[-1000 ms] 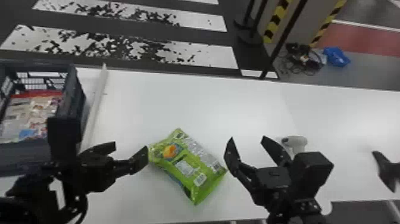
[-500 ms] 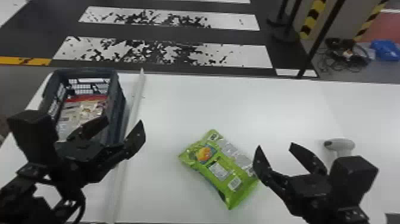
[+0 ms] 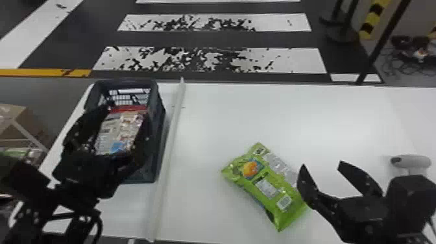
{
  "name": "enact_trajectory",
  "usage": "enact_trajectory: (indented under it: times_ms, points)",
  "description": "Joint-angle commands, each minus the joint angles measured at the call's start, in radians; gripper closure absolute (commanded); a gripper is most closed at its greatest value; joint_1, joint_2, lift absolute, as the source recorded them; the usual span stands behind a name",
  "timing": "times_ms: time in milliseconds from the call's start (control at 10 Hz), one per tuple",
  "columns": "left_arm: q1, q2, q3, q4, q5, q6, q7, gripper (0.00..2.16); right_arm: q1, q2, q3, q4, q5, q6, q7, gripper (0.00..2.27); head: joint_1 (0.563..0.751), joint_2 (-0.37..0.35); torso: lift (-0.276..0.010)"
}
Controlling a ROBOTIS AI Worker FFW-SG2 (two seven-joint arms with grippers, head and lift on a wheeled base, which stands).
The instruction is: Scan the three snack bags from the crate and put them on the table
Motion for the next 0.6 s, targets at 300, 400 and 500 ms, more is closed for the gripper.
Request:
enact_trajectory:
  times_ms: [300, 400, 500]
  points:
    - [0.046, -0.003, 0.023, 0.041, 0.032, -0.08, -0.021, 0.06, -0.053, 0.03, 0.093, 0.009, -0.006, 0.22, 0.105, 2.08, 0.695, 0.184, -0.094]
    - [0.047, -0.003, 0.024, 0.041, 0.035, -0.08, -0.02, 0.06, -0.088, 0.039, 0.116, 0.032, -0.007, 0.269, 0.133, 2.21, 0.695, 0.225, -0.094]
    - [0.049, -0.003, 0.024, 0.041, 0.038, -0.077, -0.017, 0.06, -0.128, 0.059, 0.138, 0.071, -0.006, 0.309, 0.148, 2.22, 0.695, 0.249, -0.094]
